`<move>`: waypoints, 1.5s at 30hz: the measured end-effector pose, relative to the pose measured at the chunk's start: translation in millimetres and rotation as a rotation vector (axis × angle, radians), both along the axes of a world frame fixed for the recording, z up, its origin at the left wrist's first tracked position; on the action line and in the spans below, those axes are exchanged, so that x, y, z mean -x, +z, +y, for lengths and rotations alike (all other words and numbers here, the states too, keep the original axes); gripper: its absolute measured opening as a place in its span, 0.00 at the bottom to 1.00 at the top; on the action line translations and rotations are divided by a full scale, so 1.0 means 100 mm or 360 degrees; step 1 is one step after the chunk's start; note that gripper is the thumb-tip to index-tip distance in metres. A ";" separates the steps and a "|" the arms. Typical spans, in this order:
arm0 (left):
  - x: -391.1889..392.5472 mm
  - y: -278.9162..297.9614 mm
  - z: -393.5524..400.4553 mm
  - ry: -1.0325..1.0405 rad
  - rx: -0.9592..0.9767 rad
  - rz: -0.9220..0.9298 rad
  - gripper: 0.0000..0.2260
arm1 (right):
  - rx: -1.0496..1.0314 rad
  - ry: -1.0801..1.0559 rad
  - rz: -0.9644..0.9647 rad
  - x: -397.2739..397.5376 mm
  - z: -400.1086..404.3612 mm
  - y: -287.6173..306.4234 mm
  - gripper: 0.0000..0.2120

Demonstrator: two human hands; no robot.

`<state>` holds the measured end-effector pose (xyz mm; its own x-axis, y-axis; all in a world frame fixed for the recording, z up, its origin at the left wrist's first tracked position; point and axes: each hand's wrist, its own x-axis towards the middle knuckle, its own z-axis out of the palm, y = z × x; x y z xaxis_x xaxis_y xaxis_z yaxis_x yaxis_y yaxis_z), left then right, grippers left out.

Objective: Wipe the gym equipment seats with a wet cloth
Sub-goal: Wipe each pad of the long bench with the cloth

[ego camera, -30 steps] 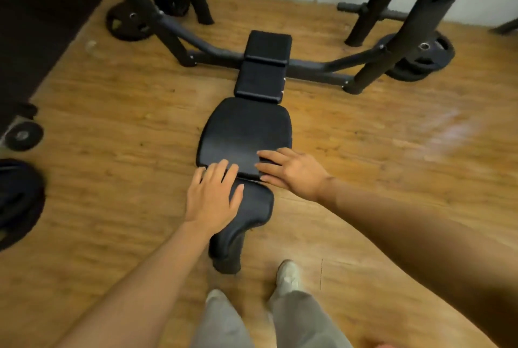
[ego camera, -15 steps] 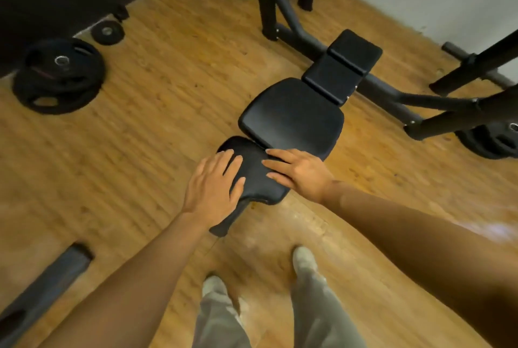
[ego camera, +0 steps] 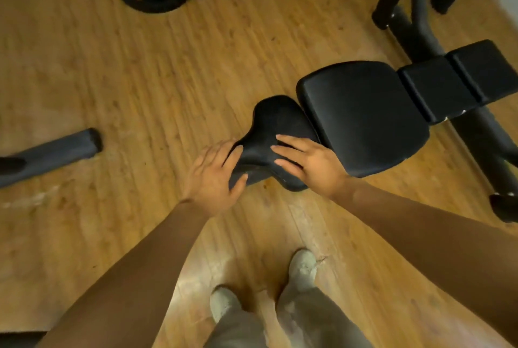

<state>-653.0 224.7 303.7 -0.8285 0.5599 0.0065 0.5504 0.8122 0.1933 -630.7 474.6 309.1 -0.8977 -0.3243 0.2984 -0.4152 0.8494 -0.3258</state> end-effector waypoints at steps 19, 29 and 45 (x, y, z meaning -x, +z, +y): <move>0.46 -2.63 -0.43 -0.0179 -0.0236 0.0456 0.42 | 0.0076 0.0286 0.0707 0.41 -0.82 -2.62 0.19; 0.57 -2.94 -0.41 -0.0360 -0.0462 0.0732 0.40 | -0.0856 0.0188 0.1270 0.44 -0.63 -3.26 0.33; 0.69 -2.98 -0.52 -0.0541 -0.0487 0.0665 0.42 | -0.1078 0.0142 0.1146 0.33 -0.59 -3.21 0.30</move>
<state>-722.4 173.0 5.4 -0.4969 0.7136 0.4939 0.8481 0.5199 0.1022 -663.3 415.7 -11.7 -0.5391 -0.6854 0.4895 -0.3952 0.7191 0.5717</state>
